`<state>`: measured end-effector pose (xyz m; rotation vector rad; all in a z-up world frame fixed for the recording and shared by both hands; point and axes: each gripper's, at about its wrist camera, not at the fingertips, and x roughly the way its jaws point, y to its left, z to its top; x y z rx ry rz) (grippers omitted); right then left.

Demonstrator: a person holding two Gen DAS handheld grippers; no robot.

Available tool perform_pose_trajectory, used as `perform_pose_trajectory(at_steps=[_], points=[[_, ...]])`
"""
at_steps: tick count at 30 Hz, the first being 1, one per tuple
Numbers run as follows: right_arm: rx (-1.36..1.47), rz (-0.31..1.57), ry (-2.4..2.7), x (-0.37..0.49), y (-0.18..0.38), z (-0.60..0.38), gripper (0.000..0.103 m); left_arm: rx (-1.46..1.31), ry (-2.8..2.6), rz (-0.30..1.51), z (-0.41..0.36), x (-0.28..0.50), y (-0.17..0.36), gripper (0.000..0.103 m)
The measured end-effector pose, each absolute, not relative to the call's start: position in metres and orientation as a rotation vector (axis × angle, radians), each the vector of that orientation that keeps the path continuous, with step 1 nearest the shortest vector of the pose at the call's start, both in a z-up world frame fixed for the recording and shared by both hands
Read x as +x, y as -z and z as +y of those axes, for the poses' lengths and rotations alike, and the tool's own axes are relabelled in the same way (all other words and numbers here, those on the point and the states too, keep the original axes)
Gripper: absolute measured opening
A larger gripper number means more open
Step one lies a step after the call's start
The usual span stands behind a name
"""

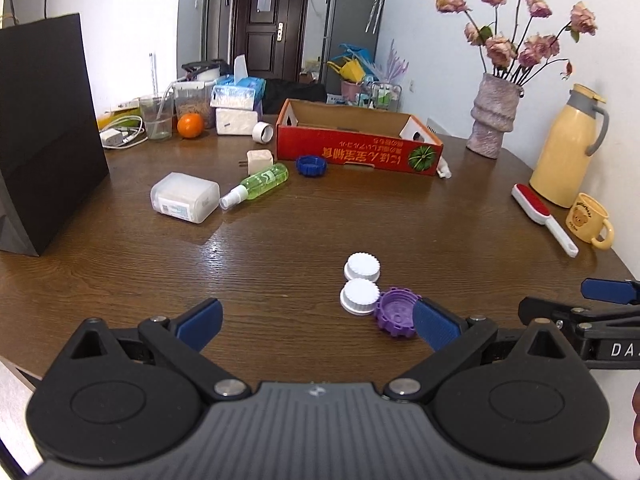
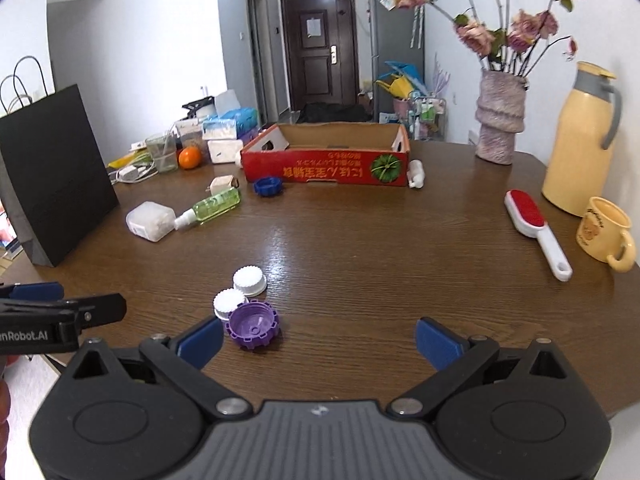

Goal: Organize rigid objects
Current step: 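Grasp the purple toothed cap with the right tool while the left tool grasps a white cap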

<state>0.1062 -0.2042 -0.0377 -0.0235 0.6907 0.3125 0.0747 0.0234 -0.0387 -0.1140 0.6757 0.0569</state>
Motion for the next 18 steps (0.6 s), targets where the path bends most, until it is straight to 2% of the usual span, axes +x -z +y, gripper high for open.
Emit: perform_pose_trajectory(at_steps=[18], points=[[-0.092,0.8,-0.423,0.166,0.084,-0.152,0.094,-0.145,-0.096,0.755,0.06,0.125,0.075,0.103]])
